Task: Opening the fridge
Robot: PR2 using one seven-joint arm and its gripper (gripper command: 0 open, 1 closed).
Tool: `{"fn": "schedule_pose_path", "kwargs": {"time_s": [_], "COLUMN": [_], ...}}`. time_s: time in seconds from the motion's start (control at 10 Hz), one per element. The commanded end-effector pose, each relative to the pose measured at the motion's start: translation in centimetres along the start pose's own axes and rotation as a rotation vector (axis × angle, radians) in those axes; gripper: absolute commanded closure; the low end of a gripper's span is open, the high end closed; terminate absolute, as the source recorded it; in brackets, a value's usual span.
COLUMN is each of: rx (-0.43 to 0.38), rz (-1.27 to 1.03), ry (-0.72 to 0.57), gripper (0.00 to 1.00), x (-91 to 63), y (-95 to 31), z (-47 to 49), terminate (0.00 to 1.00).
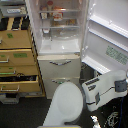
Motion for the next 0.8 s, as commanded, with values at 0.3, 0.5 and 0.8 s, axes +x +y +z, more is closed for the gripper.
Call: {"fn": "schedule_pose_path", "kwargs": {"time_s": [0.3,0.5,0.8], "rx": [-0.072,-0.088,-0.074], "rz": [-0.171,0.006,0.279], "ry": [-0.001,0.028,-0.029], "gripper": [0.00,0.00,0.00], "x": [-33.3,-45.2,-56.5], "y": [1.7,7.8,12.9], "z": [-0.8,-4.0,-5.8], "terminate": [0.00,0.00,0.00]}}
